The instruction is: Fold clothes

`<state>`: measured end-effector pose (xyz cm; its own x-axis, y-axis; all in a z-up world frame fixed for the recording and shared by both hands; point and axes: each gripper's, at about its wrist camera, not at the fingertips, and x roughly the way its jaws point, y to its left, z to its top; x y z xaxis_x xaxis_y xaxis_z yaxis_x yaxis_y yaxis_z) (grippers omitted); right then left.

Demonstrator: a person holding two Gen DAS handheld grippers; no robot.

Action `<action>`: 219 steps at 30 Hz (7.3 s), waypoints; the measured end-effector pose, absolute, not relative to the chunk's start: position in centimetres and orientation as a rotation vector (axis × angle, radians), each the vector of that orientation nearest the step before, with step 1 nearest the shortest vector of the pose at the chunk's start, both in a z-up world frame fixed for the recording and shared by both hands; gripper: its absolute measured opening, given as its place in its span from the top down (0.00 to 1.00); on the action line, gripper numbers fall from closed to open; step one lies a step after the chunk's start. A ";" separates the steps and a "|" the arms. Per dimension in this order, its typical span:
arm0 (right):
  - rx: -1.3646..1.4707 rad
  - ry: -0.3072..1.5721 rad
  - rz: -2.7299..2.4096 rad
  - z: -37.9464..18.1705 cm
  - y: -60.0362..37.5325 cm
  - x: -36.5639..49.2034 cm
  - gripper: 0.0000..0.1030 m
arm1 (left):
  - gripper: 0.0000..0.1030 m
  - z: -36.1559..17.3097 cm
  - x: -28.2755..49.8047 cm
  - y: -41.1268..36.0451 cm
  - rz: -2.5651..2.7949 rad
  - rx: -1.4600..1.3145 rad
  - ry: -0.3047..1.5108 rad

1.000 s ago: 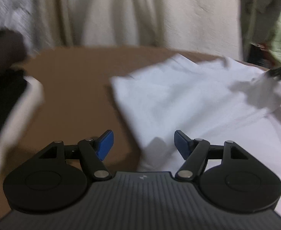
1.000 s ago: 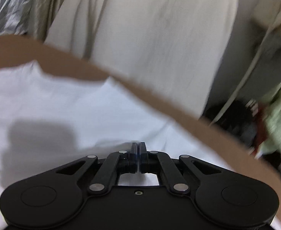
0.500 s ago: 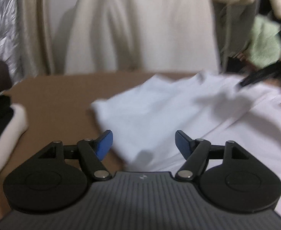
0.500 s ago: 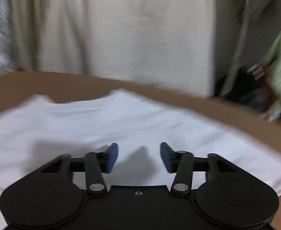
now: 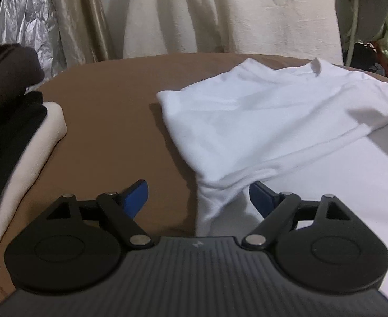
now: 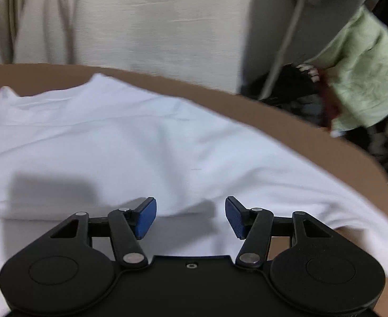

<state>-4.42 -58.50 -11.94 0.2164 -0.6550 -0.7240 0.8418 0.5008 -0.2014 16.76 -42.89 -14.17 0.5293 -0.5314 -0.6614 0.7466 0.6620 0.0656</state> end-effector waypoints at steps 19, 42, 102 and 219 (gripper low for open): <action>0.660 0.684 -0.984 -12.9 -57.2 -17.0 0.39 | 0.14 -8.6 6.7 -45.8 -0.973 0.266 0.740; 0.733 0.576 -0.841 -0.8 -61.5 -28.3 0.18 | 0.13 -1.9 -10.3 -60.7 -1.166 0.525 0.742; 0.073 0.323 -0.611 -11.3 -53.2 -13.1 0.92 | 0.46 -10.1 9.1 -60.2 -1.057 -0.178 1.047; 0.510 0.567 -0.939 -15.5 -61.8 -16.9 0.60 | 0.91 -10.1 14.1 -53.8 -0.780 0.166 0.863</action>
